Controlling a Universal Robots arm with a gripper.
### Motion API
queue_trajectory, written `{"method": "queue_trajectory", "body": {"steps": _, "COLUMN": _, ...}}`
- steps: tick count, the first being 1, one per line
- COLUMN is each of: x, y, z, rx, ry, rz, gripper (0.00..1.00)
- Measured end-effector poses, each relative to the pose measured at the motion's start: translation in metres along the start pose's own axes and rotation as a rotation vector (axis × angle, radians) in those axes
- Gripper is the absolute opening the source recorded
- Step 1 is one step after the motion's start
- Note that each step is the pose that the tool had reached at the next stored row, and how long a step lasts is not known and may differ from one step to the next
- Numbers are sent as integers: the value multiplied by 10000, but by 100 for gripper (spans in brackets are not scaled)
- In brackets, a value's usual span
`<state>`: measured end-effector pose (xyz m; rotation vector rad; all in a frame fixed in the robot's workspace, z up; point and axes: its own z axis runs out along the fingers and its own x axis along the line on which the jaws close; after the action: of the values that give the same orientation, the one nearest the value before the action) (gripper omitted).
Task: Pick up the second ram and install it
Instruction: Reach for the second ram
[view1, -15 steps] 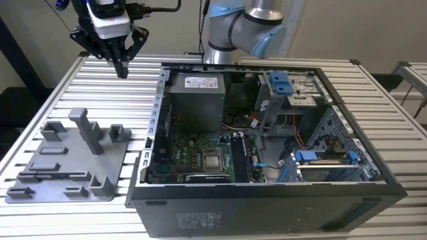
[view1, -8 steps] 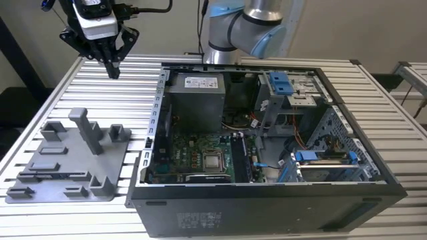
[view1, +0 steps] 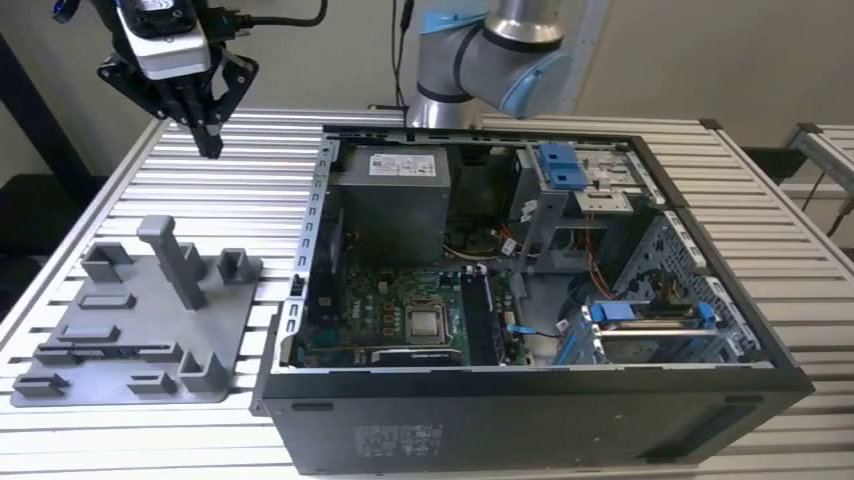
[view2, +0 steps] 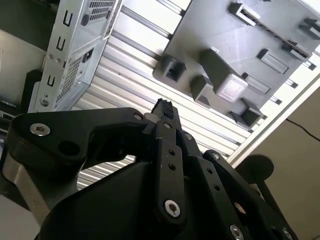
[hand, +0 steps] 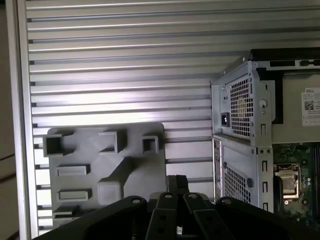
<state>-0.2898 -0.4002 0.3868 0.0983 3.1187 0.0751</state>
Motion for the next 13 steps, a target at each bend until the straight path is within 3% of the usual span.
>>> {"method": "queue_trajectory", "body": {"steps": 5, "x": 98, "y": -7, "z": 5, "rx": 0, "ry": 2, "rz": -1, "gripper": 11}}
{"method": "queue_trajectory", "body": {"steps": 13, "x": 320, "y": -22, "z": 36, "rx": 0, "ry": 3, "rz": -9, "gripper": 11}}
